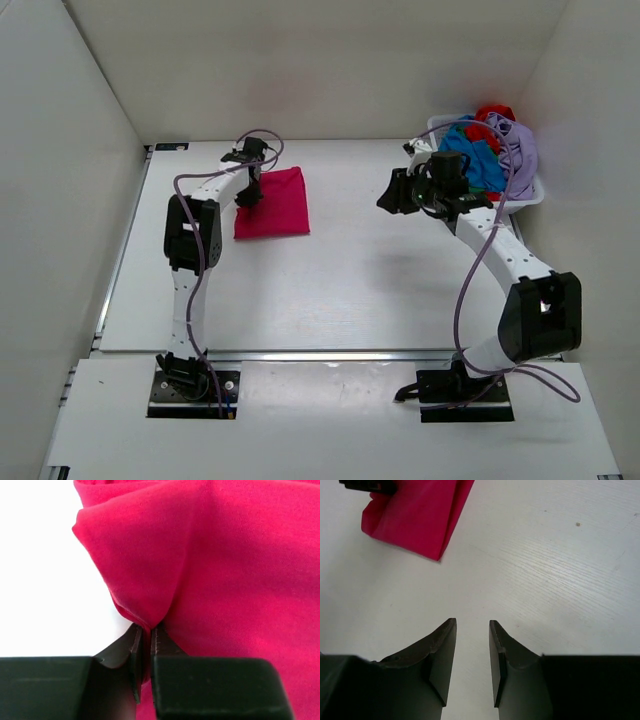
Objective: Fold and stack the t-shirts
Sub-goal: Put the neatly folded tshirt into the corner of the board with the left arm
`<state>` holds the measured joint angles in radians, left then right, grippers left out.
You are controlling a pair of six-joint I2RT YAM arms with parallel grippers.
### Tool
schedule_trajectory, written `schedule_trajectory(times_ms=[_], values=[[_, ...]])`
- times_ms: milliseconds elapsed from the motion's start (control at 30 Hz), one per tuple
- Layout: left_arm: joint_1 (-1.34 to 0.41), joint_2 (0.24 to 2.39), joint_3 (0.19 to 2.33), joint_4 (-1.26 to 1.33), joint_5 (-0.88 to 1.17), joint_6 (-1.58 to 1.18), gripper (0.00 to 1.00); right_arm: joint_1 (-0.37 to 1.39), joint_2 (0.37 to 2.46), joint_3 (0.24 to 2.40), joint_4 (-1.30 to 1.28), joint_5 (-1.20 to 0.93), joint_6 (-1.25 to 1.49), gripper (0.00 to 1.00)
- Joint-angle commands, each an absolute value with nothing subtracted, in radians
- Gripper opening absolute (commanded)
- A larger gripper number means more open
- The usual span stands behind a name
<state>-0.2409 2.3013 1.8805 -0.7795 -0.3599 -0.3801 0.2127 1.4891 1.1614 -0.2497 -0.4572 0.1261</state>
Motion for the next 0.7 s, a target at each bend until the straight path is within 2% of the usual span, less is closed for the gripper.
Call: schedule_trajectory(times_ms=[0,100,167,233,667], values=[[-0.193,2.359,2.055,-0.900,-0.489,-0.304,0.00,0.198,1.422,1.166,-0.259,-0.443,0.112,0.30],[-0.149,2.471,2.303,-0.997,-0.486,-0.262,0.00,0.183,1.364,1.114,-0.229,-0.448,0.152,0.30],[-0.134,2.621,2.611,-1.119,-0.485,-0.229,0.00,0.183,1.329,1.080,-0.204,-0.456,0.178,0.30],[-0.104,2.597,2.555,-1.065,-0.436,-0.229,0.00,0.170,1.290,1.063,-0.212,-0.454,0.198,0.30],[0.067,2.721,2.715,-0.980,-0.391,-0.158,0.02,0.166,1.244,1.127,-0.291,-0.393,0.170,0.32]])
